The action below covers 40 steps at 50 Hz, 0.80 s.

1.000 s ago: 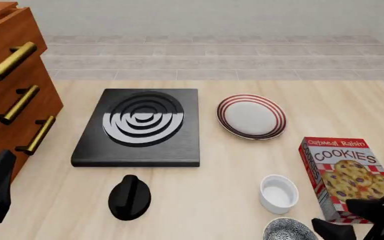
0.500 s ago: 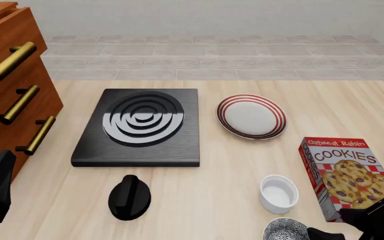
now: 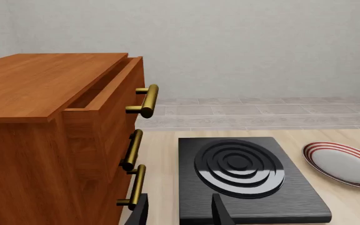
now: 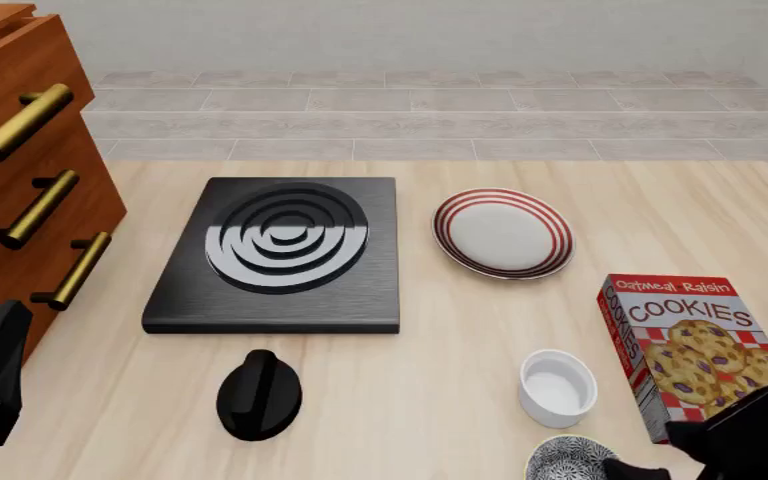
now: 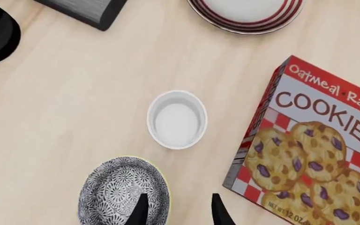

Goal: Pick the akita bowl next to the ramekin and place it on the plate.

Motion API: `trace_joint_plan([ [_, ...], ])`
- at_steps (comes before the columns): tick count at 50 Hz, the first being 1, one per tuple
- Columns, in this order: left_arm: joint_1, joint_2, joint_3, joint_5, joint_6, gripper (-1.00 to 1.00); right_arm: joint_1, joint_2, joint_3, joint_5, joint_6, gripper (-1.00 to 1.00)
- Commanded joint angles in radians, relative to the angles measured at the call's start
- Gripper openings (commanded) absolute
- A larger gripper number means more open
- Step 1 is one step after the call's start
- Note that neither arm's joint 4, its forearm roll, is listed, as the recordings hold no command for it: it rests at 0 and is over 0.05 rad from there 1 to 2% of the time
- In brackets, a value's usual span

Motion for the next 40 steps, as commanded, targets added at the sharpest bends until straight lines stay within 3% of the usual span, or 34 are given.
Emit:
trace_joint_plan([
  [1,0.0,0.0,0.0,0.0,0.0,1.0,0.001,0.024,0.017,-0.033,0.001,1.0],
  [40,0.0,0.0,0.0,0.0,0.0,1.0,0.006,0.095,0.062,-0.119,0.009,1.0],
])
